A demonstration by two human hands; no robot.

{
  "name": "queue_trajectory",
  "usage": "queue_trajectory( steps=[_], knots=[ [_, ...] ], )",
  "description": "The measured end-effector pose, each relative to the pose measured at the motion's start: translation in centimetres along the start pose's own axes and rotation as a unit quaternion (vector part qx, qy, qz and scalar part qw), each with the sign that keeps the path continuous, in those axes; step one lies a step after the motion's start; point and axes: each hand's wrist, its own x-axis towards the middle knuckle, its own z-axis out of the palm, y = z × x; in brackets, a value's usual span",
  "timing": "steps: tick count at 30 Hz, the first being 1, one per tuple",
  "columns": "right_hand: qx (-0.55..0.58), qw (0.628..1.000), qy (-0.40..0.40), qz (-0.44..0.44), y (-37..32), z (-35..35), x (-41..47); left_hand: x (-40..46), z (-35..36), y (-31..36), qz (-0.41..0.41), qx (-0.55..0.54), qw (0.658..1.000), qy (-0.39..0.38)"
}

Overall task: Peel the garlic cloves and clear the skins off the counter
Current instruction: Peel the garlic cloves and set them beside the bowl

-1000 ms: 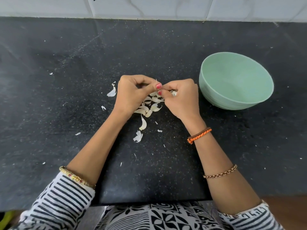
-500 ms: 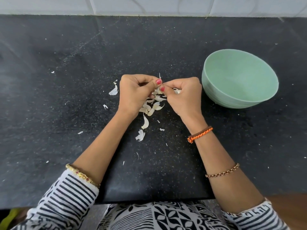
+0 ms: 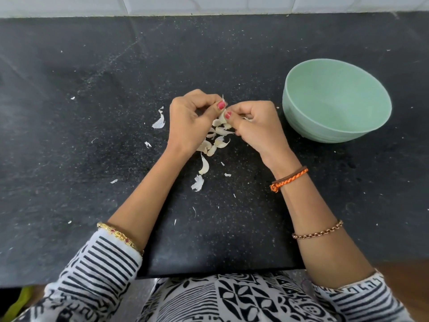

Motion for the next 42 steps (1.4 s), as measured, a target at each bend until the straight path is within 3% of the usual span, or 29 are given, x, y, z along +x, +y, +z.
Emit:
queue_trajectory(
  steps=[8, 11, 15, 22, 28, 42],
  knots=[
    [-0.082, 0.99, 0.024, -0.111, 0.2, 0.4, -0.1, 0.1, 0.0, -0.3, -0.032, -0.036, 0.999, -0.001],
    [-0.069, 0.99, 0.034, -0.116, 0.4, 0.2, 0.2, 0.1, -0.1, -0.1, -0.046, -0.084, 0.995, -0.032],
    [-0.072, 0.987, 0.049, -0.133, 0.8, 0.1, 0.4, 0.3, -0.6, -0.5, -0.023, -0.056, 0.996, -0.066],
    [-0.108, 0.979, 0.062, -0.161, 1.5, 0.4, 0.6, 0.2, -0.7, -0.6, -0.015, -0.006, 0.997, -0.071],
    [-0.068, 0.982, 0.054, -0.169, 1.6, 0.0, 0.8, 0.2, -1.3, 0.0, -0.034, -0.055, 0.994, -0.088],
    [-0.134, 0.967, 0.04, -0.212, 1.5, -0.1, 0.7, 0.3, -1.6, 0.2, -0.063, -0.053, 0.99, -0.11]
  ],
)
